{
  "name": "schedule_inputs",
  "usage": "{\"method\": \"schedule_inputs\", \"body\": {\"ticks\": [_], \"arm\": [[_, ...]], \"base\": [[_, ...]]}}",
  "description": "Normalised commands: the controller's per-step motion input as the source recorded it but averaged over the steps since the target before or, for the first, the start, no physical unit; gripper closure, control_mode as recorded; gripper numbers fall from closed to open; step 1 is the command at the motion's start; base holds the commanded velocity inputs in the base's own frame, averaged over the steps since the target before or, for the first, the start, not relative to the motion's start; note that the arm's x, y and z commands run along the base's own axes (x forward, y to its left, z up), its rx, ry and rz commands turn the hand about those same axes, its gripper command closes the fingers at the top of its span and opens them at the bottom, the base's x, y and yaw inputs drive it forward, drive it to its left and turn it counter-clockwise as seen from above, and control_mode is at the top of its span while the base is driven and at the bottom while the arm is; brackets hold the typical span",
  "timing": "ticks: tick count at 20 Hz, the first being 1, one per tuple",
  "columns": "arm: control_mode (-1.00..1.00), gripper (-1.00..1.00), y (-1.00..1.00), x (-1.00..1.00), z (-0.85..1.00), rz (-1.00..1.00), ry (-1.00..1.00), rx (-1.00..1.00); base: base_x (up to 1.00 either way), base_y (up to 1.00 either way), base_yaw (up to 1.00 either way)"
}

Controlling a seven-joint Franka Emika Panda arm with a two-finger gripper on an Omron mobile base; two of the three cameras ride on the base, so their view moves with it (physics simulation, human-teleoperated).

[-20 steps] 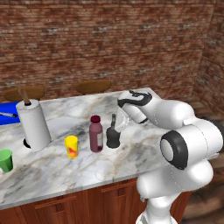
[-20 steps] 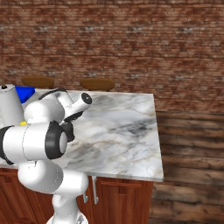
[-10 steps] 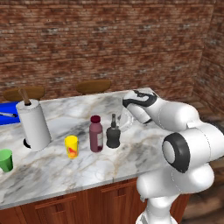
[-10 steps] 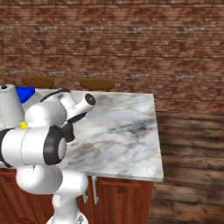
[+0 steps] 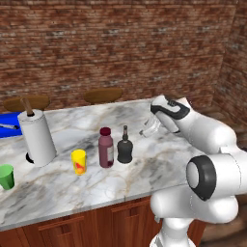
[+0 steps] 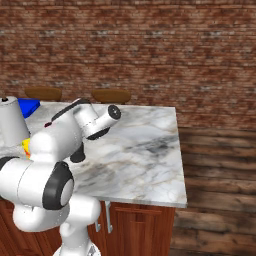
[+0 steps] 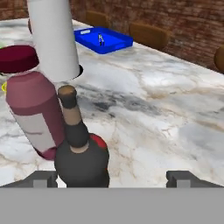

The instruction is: Place the drinks on the dining counter in a tight cluster.

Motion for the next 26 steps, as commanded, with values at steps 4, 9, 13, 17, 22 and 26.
{"method": "schedule_inputs", "body": {"ticks": [4,9,13,17,22,26], "arm": [[-1.0,-1.0,-0.33,-0.34,0.17,-0.54,0.28,0.0],[-1.0,-1.0,-0.18,-0.42,0.22,-0.63,0.31,0.0],[-1.0,-1.0,-0.2,-0.74,0.22,-0.57,0.14,0.0],[-1.0,-1.0,0.05,-0.99,0.69,-0.19,-0.04,0.0],[-1.0,-1.0,0.14,-1.0,0.92,0.0,-0.2,0.0],[-1.0,-1.0,0.03,-1.0,0.82,0.0,-0.22,0.0]], "base": [[0.0,0.0,0.0],[0.0,0.0,0.0],[0.0,0.0,0.0],[0.0,0.0,0.0],[0.0,0.0,0.0],[0.0,0.0,0.0]]}}
